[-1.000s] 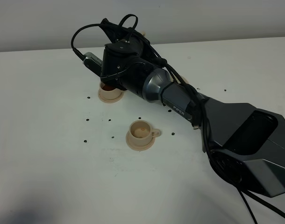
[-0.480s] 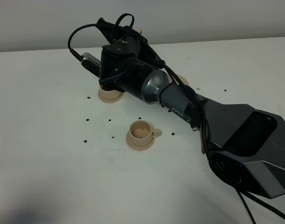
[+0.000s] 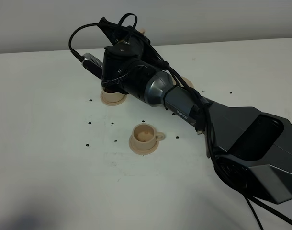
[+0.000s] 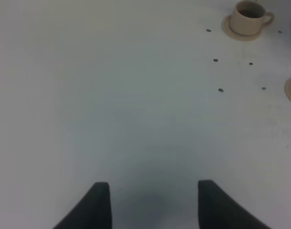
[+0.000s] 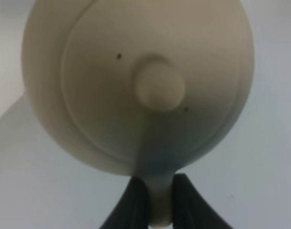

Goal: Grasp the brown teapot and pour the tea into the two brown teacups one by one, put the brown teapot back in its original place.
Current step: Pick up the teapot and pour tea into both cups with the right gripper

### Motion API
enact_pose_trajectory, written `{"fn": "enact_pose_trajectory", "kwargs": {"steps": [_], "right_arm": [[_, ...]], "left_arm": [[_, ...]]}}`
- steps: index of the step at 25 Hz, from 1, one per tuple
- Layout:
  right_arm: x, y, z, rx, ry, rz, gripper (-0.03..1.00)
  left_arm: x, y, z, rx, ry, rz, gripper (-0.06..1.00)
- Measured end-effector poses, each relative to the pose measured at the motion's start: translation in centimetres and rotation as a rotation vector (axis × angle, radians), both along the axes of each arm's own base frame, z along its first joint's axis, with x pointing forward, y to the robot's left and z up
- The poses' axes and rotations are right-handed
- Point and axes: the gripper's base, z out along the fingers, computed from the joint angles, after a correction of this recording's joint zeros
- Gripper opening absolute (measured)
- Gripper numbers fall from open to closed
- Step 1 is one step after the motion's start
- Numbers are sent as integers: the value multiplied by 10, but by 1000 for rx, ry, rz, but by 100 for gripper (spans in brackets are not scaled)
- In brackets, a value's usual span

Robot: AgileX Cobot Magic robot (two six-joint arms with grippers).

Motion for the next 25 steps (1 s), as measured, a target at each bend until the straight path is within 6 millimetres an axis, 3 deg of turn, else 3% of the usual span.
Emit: {"fn": "enact_pose_trajectory", "kwargs": {"steps": [18, 25], "right_arm": [[3, -14, -12, 189, 145, -194, 11], [-5, -22, -1, 300, 216, -335, 11]], "left_arm": [[0, 0, 0, 0, 0, 0, 40], [0, 0, 0, 0, 0, 0, 40]]}}
